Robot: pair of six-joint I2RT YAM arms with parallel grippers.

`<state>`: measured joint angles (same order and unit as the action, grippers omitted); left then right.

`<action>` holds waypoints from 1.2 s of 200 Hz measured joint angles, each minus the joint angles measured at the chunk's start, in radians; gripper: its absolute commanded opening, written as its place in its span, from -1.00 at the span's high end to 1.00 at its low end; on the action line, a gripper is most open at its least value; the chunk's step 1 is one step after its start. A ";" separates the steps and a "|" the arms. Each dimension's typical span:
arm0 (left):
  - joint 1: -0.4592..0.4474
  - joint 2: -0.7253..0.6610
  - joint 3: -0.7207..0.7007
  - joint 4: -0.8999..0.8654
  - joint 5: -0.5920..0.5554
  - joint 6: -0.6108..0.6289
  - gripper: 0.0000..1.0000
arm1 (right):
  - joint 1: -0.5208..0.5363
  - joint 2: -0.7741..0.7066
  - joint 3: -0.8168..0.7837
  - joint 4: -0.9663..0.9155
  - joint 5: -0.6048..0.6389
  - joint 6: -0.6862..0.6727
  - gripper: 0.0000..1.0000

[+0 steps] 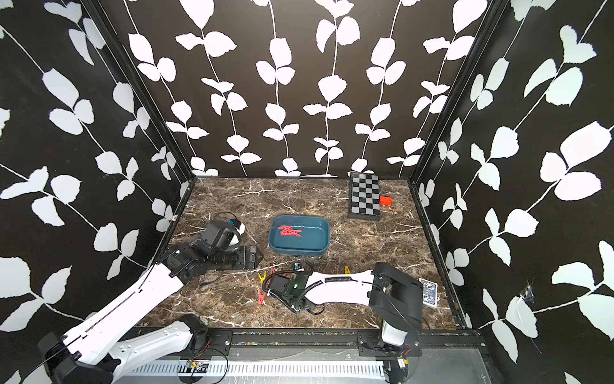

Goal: Take the clothespins out of the storage box
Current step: Place the clothespin at the center of the board.

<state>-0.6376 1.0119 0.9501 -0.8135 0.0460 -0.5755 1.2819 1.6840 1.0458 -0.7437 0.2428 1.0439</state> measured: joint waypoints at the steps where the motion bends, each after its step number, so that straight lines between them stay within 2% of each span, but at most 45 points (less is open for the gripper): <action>1: 0.000 0.001 0.000 0.000 0.000 0.000 -0.98 | 0.000 -0.001 0.001 0.000 0.001 -0.001 0.41; 27: 0.000 0.046 0.024 0.009 0.003 0.002 -0.98 | -0.012 -0.057 0.006 0.000 0.014 -0.006 0.32; 61: 0.000 0.116 0.073 0.032 0.014 0.018 -0.94 | -0.069 -0.217 -0.014 0.046 0.030 -0.028 0.03; 73: 0.000 0.148 0.094 0.039 0.021 0.023 -0.90 | -0.099 -0.270 -0.029 0.069 0.037 -0.039 0.00; 86: 0.000 0.186 0.118 0.045 0.030 0.027 -0.84 | -0.134 -0.321 -0.048 0.095 0.042 -0.054 -0.16; 100: 0.000 0.234 0.144 0.057 0.045 0.035 -0.77 | -0.171 -0.363 -0.066 0.116 0.053 -0.070 -0.44; 139: 0.000 0.396 0.226 0.080 0.089 0.053 -0.54 | -0.279 -0.433 -0.097 0.161 0.070 -0.127 -0.97; 240: -0.001 0.824 0.544 0.079 0.108 -0.038 0.05 | -0.519 -0.439 -0.095 0.210 0.002 -0.290 -0.99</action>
<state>-0.6388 1.8359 1.4944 -0.7349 0.1543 -0.6132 0.7628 1.2446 0.9504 -0.5339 0.2451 0.7536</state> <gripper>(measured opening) 0.506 0.993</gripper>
